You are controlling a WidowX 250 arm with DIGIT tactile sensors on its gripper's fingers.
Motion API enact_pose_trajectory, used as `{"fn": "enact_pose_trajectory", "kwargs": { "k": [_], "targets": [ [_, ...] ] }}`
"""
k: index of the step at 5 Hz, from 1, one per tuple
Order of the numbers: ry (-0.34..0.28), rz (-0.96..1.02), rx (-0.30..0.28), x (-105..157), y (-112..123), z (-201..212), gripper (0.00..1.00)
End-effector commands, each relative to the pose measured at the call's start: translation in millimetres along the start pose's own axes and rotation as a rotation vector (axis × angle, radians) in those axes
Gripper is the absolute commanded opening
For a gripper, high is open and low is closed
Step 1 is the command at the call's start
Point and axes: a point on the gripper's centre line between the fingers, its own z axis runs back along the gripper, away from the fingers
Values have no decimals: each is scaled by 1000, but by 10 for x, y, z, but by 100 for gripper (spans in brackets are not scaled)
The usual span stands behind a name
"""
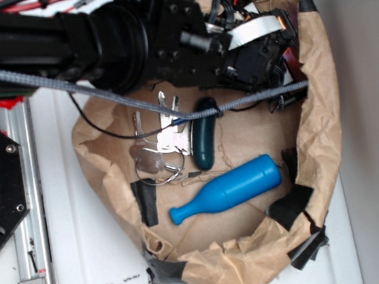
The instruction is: Grab the yellow duck.
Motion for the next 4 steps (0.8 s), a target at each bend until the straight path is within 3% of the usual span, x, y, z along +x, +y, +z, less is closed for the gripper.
{"fn": "enact_pose_trajectory", "kwargs": {
  "k": [1,3,4],
  "targets": [
    [-50,20,-68,244,98,502,0],
    [91,8,-119,208,-206,1092,0],
    [282,-10,-50,289,-282,1108,0]
  ]
}}
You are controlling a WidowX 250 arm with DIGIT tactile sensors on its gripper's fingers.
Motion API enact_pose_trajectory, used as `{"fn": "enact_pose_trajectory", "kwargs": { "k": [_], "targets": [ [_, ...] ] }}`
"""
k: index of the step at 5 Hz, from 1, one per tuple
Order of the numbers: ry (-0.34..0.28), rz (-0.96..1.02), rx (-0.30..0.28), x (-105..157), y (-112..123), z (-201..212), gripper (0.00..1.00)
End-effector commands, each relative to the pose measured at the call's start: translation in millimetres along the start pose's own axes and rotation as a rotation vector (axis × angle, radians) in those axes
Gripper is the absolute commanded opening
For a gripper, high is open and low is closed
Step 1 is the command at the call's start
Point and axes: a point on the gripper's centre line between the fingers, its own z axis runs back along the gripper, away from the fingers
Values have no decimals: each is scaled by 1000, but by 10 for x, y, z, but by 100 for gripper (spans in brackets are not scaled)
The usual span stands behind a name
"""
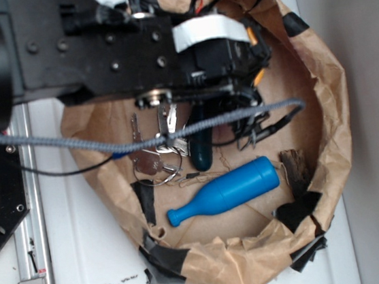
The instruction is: Grab the yellow duck.
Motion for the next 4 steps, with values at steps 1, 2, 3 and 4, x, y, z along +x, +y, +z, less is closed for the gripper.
{"fn": "enact_pose_trajectory", "kwargs": {
  "k": [1,2,3,4],
  "targets": [
    [283,-33,67,502,-111,229,0],
    [318,-66,42,607,-174,302,0],
    [337,-71,50,599,-190,328,0],
    [313,-82,62,532,-191,414,0]
  ]
}}
